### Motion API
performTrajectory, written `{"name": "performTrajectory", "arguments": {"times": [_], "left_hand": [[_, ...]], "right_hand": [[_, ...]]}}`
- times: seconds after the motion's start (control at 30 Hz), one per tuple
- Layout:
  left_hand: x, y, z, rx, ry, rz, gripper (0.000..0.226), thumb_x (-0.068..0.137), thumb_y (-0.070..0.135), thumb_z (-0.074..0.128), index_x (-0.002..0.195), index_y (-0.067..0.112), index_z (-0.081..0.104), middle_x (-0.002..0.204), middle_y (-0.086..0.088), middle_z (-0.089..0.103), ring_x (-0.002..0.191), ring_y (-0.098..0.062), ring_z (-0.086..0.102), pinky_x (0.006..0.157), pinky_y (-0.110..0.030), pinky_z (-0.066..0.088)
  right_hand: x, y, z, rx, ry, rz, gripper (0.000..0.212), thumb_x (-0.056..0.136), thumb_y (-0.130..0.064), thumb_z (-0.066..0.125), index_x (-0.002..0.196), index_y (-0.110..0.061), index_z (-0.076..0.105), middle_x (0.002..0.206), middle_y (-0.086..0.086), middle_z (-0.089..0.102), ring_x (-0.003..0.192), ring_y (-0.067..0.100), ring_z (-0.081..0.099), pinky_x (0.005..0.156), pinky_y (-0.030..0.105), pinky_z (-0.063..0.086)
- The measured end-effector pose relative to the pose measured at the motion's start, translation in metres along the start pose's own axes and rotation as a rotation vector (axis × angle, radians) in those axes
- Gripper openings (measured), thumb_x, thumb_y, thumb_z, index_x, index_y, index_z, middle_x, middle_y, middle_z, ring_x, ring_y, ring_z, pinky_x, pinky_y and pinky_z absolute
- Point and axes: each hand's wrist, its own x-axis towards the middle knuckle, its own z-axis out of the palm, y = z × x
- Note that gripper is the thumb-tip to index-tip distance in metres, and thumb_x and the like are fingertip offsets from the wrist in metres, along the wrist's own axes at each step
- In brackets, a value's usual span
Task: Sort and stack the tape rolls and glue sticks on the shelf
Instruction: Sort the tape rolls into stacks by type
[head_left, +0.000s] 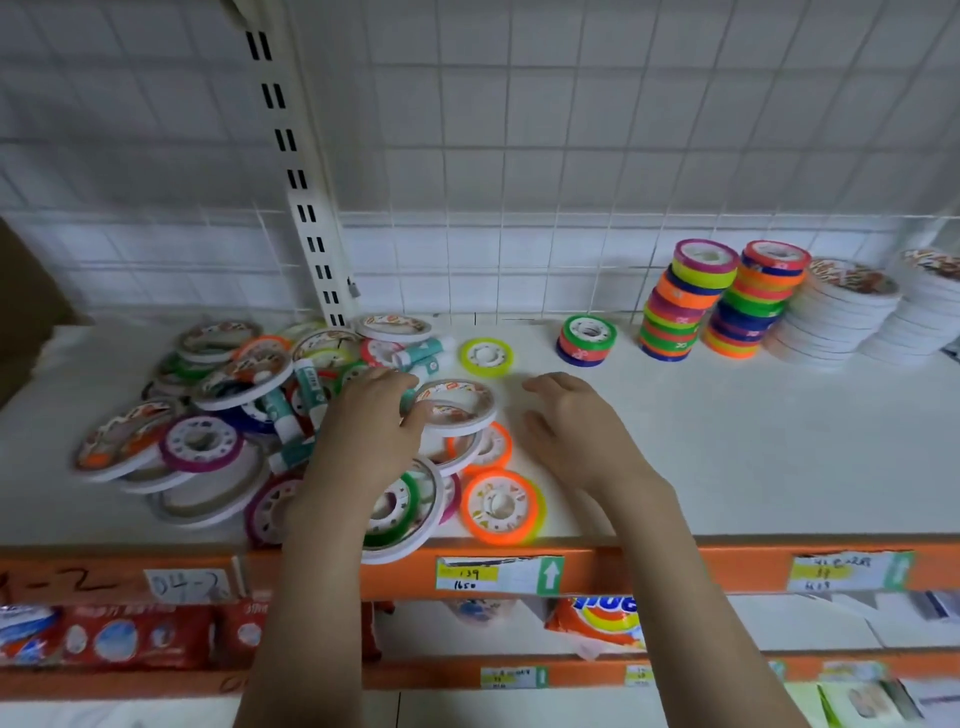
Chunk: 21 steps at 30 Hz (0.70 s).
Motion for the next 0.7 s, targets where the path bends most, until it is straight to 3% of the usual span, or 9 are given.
{"name": "performTrajectory", "arguments": {"times": [0.2,0.33,0.5,0.7], "left_hand": [[0.000,-0.011,-0.006,-0.047,0.050,-0.020,0.031,0.093,0.027,0.053,0.118,0.011,0.060,0.113,-0.007,0.061,0.101,-0.022,0.056,0.083,-0.034,0.045],[-0.001,-0.015,-0.006,-0.052,0.046,-0.042,0.032,0.093,0.024,0.053,0.122,0.011,0.058,0.117,-0.006,0.061,0.105,-0.022,0.056,0.086,-0.035,0.046],[0.006,-0.005,0.002,-0.074,0.044,-0.009,0.034,0.091,0.025,0.058,0.122,0.012,0.058,0.116,-0.007,0.061,0.105,-0.021,0.055,0.089,-0.035,0.046],[0.014,0.019,0.014,-0.040,-0.030,0.052,0.037,0.091,0.028,0.056,0.125,0.013,0.057,0.118,-0.006,0.059,0.108,-0.021,0.054,0.091,-0.034,0.045]], "right_hand": [[0.066,0.000,0.010,-0.082,-0.161,-0.041,0.046,0.091,-0.015,0.049,0.137,-0.014,0.045,0.133,0.010,0.047,0.128,0.026,0.039,0.098,0.034,0.040],[0.083,0.006,0.025,-0.152,-0.273,-0.046,0.045,0.094,-0.026,0.049,0.138,-0.017,0.045,0.134,0.010,0.044,0.128,0.028,0.038,0.103,0.040,0.039],[0.077,0.008,0.023,-0.183,-0.228,-0.052,0.031,0.095,-0.019,0.045,0.121,-0.003,0.054,0.125,0.014,0.047,0.118,0.031,0.045,0.093,0.041,0.044],[0.049,0.013,0.002,-0.119,-0.121,-0.027,0.025,0.097,-0.017,0.041,0.108,0.002,0.053,0.115,0.015,0.049,0.104,0.032,0.051,0.078,0.039,0.045]]}}
